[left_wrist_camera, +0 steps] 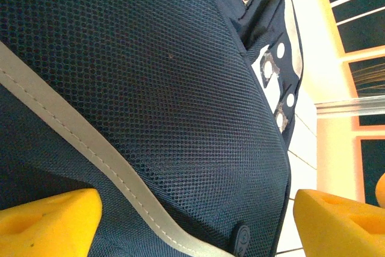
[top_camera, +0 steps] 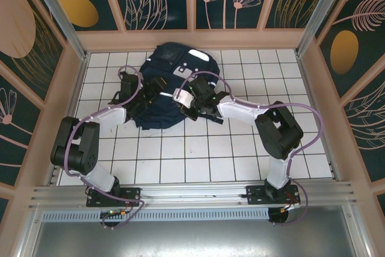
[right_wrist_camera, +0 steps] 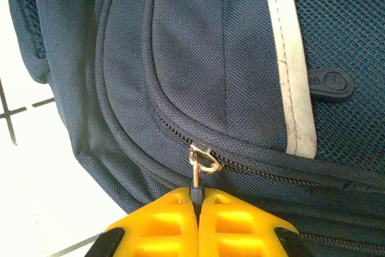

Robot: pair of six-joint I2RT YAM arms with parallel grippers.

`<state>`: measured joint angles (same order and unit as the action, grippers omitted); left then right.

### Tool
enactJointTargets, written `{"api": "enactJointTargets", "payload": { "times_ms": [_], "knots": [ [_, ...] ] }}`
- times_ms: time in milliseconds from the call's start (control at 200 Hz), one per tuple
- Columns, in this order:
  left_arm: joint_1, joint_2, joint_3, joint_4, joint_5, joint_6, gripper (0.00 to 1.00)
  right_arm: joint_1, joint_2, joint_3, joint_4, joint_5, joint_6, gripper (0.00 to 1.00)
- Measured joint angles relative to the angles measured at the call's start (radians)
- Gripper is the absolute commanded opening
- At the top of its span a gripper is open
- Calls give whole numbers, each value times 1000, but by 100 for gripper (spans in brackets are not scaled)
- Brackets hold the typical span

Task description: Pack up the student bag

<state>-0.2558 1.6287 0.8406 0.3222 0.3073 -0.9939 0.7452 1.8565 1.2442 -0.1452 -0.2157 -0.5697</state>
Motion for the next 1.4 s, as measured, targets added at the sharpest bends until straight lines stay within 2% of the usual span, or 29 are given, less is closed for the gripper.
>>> {"api": "enactJointTargets", "payload": {
  "times_ms": [185,370,590,811,886,916,931,946,966,981,1006,1056,1171,1281,1401],
  "knots": [
    [-13,51,-2,35,0,26,84,-25,8,-5,-27,88,-24,0],
    [-11,71,-22,62,26,51,84,-102,43,19,-40,103,-56,0],
    [-3,70,-21,-2,21,98,84,-153,88,99,-65,115,-106,0],
    [-3,66,-22,-16,17,112,84,-156,150,162,-89,161,-122,0],
    [-3,51,-22,-31,16,115,84,-156,150,162,-89,160,-110,20],
    [-3,43,-22,-41,12,119,85,-156,150,162,-88,158,-102,34],
    [-3,37,-22,-50,7,122,86,-157,150,161,-86,159,-94,38],
    [-2,32,-22,-59,4,126,87,-158,150,161,-85,160,-94,51],
    [-1,22,-22,-77,-4,131,90,-162,147,157,-80,159,-77,58],
    [1,15,-22,-90,-7,134,93,-165,145,154,-75,155,-74,68],
    [4,3,-21,-113,-18,143,98,-174,135,142,-65,152,-53,74],
    [8,-22,-15,-158,-42,166,99,-198,103,108,-54,129,-11,83],
    [10,-99,5,-251,-145,217,99,-262,-15,13,-29,78,90,95],
    [16,-192,14,-305,-277,285,99,-306,-174,-134,63,89,189,96],
    [19,-269,16,-328,-477,373,99,-323,-349,-357,197,182,282,97]
  ]
}}
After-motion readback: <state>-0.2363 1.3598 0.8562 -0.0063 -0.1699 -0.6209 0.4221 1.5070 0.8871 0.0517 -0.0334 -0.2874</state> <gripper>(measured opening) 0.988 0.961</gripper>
